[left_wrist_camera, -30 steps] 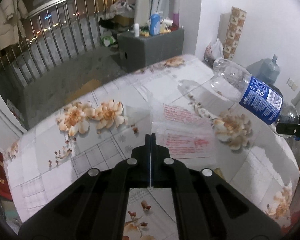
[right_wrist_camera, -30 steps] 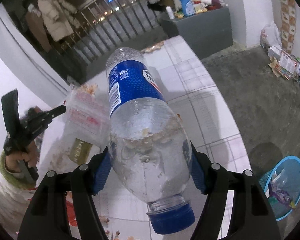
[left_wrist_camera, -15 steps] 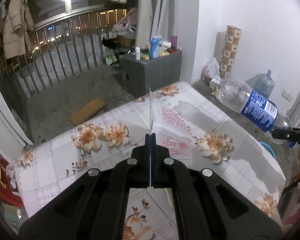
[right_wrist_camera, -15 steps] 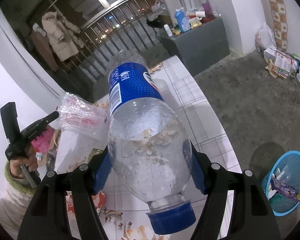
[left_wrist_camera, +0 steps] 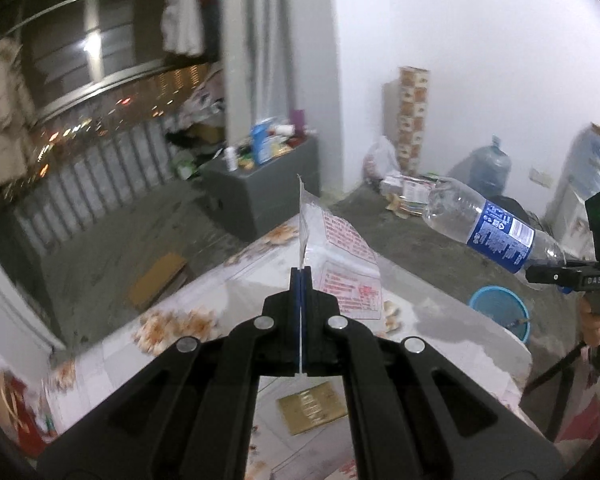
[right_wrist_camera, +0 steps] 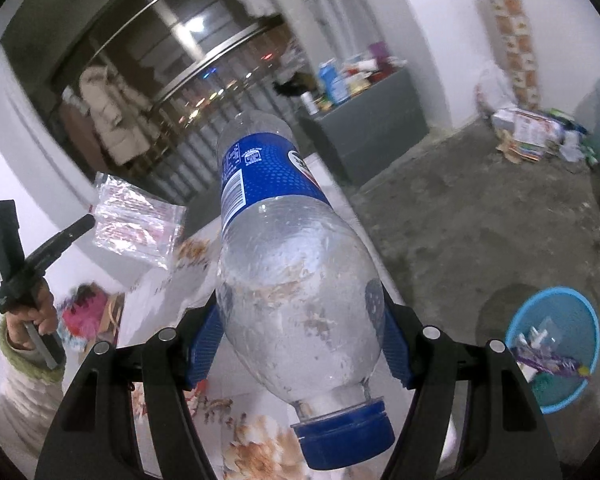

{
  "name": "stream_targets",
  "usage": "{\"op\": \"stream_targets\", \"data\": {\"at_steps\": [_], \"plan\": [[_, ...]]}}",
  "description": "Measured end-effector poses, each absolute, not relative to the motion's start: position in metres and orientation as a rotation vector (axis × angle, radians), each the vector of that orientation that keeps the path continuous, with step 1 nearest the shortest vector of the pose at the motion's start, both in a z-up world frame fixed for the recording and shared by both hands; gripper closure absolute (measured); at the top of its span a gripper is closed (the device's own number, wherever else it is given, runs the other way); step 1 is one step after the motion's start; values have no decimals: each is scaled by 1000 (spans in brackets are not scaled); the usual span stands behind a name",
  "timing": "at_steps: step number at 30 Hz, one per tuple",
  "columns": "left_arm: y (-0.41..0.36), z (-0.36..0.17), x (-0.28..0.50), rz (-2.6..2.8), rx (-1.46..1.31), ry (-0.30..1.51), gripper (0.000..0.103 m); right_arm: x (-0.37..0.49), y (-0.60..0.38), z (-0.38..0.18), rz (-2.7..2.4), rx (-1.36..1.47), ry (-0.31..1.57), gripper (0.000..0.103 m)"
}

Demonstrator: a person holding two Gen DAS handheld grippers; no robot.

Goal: Collect trash
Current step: 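Lift the plastic bag and Pepsi bottle and carry them over the wastebasket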

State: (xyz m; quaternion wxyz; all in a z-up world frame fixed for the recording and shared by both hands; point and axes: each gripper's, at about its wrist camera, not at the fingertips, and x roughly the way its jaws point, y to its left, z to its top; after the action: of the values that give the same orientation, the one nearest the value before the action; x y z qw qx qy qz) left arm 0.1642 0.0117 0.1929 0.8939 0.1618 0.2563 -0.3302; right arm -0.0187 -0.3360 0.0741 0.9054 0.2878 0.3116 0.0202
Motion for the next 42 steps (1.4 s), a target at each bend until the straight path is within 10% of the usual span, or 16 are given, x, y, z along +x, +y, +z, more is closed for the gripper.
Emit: {"op": "stream_targets", "data": {"at_steps": [15, 42], "plan": [[-228, 153, 79, -1002, 784, 518, 103, -164, -456, 3, -359, 818, 593, 36], [-525, -127, 11, -1229, 953, 968, 103, -182, -585, -226, -681, 1210, 892, 34]]}}
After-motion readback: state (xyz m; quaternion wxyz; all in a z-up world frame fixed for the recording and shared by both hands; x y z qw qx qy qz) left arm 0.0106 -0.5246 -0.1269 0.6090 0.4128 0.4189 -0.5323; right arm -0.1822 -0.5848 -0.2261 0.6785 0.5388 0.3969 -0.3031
